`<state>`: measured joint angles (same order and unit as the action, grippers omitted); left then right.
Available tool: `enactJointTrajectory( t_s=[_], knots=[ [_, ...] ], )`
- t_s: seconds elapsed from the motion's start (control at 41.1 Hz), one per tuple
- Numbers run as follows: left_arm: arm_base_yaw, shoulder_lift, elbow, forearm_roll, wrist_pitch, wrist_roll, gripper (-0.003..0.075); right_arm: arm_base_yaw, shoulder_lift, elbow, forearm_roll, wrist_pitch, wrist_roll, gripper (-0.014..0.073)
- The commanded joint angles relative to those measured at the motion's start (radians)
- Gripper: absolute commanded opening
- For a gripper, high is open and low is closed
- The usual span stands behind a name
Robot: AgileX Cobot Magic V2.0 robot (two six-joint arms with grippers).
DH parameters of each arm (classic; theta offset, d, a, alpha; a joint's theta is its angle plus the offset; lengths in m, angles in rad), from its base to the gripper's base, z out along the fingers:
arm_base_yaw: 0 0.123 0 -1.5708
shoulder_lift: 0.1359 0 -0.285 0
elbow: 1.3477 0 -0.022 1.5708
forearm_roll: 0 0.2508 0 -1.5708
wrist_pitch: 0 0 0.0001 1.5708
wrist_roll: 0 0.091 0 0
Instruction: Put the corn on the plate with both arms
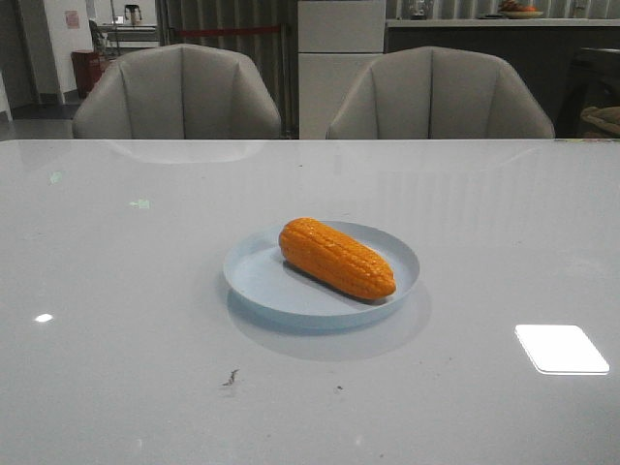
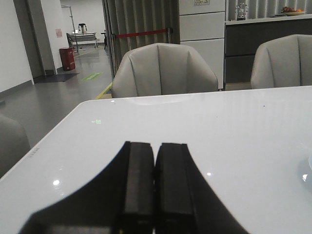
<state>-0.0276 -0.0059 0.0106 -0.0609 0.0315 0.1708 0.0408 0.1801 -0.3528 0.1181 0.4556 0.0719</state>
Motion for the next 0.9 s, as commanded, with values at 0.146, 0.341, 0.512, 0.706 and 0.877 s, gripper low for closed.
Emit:
enactJointTrajectory(
  t_s=[0.146,0.341,0.512,0.706,0.877],
  knots=[
    [0.001,-0.023,0.036,-0.009,-0.092,-0.001,0.0094,-0.004,-0.198,0.164,-0.015,-0.295,-0.007,0.0057],
    [0.001,-0.022,0.036,-0.009,-0.092,-0.001,0.0094,-0.004,-0.211,0.272,-0.015,-0.423,-0.007,0.0057],
    [0.001,-0.022,0.036,-0.009,-0.092,-0.001,0.0094,-0.004,-0.214,0.362,-0.015,-0.461,-0.007,0.0057],
    [0.001,-0.022,0.036,-0.009,-0.092,-0.001,0.0094,-0.004,-0.214,0.360,-0.015,-0.407,-0.007,0.0057],
    [0.001,-0.022,0.036,-0.009,-0.092,-0.001,0.0094,-0.004,-0.214,0.360,-0.015,-0.407,-0.007,0.0057]
  ],
)
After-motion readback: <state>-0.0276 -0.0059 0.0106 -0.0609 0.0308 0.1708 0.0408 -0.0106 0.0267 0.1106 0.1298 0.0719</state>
